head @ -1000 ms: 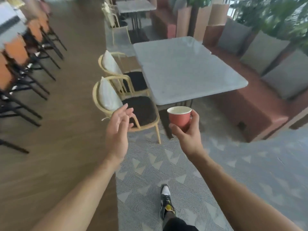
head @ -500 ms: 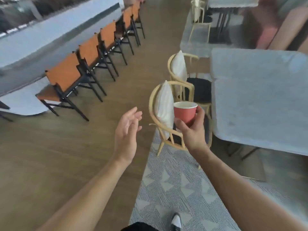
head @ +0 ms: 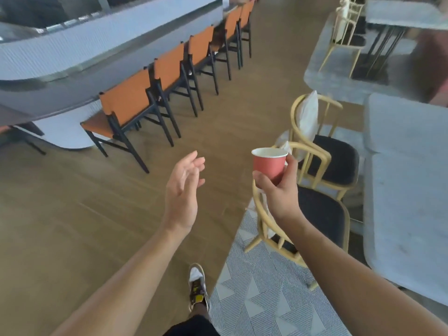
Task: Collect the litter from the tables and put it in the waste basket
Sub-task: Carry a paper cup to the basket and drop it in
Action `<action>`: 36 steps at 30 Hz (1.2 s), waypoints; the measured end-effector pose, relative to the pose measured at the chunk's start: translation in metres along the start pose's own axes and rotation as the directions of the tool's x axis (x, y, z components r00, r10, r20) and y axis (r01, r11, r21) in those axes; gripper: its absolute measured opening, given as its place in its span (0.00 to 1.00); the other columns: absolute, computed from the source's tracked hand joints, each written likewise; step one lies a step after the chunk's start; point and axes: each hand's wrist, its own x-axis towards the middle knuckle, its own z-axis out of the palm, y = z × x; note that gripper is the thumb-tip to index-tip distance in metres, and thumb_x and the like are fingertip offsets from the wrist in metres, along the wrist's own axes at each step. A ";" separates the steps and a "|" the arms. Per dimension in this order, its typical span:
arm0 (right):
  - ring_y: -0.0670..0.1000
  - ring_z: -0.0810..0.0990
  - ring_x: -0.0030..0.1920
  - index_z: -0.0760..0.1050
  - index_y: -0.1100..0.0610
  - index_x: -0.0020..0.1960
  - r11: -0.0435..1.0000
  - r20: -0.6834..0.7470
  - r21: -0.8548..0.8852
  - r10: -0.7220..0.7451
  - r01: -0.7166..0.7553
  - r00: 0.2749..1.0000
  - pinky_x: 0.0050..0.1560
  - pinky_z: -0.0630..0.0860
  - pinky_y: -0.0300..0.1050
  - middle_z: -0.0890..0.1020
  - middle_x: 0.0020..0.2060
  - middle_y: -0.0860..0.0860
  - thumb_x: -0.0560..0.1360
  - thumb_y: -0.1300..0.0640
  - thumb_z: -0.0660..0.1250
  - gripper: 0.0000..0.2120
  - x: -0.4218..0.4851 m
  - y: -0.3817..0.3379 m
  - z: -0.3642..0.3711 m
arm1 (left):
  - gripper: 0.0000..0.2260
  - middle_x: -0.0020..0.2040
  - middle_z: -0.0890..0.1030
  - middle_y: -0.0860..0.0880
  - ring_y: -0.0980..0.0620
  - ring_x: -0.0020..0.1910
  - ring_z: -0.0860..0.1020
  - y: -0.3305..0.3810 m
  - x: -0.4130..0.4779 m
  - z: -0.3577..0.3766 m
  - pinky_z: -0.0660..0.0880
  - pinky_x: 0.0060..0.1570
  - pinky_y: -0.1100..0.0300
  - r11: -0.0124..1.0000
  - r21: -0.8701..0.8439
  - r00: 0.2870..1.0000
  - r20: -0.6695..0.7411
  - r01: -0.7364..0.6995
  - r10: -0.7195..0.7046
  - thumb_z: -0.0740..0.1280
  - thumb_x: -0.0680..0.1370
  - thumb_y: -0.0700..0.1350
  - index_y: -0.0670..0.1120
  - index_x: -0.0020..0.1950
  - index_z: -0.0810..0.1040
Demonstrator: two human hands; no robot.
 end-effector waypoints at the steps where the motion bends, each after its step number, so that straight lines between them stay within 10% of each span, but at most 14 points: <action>1: 0.38 0.81 0.47 0.62 0.53 0.73 1.000 -0.007 -0.006 -0.005 0.005 1.000 0.46 0.80 0.38 0.78 0.54 0.48 0.71 0.54 0.74 0.34 0.018 0.003 0.014 | 0.14 0.65 0.83 0.59 0.56 0.68 0.80 -0.006 0.021 -0.005 0.81 0.60 0.58 1.000 -0.002 1.000 -0.001 -0.006 0.006 0.60 0.86 0.53 0.60 0.70 0.75; 5: 0.52 0.81 0.53 0.62 0.56 0.75 1.000 -0.025 0.008 -0.010 0.010 1.000 0.49 0.83 0.47 0.77 0.59 0.53 0.71 0.52 0.75 0.37 0.091 0.014 0.079 | 0.14 0.66 0.82 0.57 0.58 0.68 0.79 -0.022 0.111 -0.033 0.80 0.63 0.56 1.000 0.012 0.999 0.035 0.000 0.000 0.60 0.85 0.54 0.60 0.71 0.73; 18: 0.46 0.82 0.50 0.67 0.47 0.74 0.998 -0.067 0.058 0.019 -0.015 0.998 0.46 0.81 0.41 0.80 0.56 0.49 0.67 0.44 0.77 0.39 0.274 0.035 0.212 | 0.23 0.68 0.81 0.59 0.60 0.70 0.78 -0.070 0.354 -0.088 0.78 0.68 0.52 0.998 0.054 0.999 0.040 -0.030 0.028 0.59 0.83 0.62 0.56 0.75 0.73; 36: 0.41 0.82 0.47 0.66 0.51 0.74 0.999 -0.119 0.036 -0.017 0.022 0.993 0.45 0.80 0.38 0.81 0.52 0.42 0.70 0.48 0.75 0.35 0.656 0.056 0.238 | 0.19 0.69 0.80 0.57 0.61 0.69 0.78 -0.153 0.710 0.040 0.78 0.69 0.49 0.998 0.055 0.996 0.084 0.007 -0.012 0.59 0.81 0.63 0.62 0.70 0.74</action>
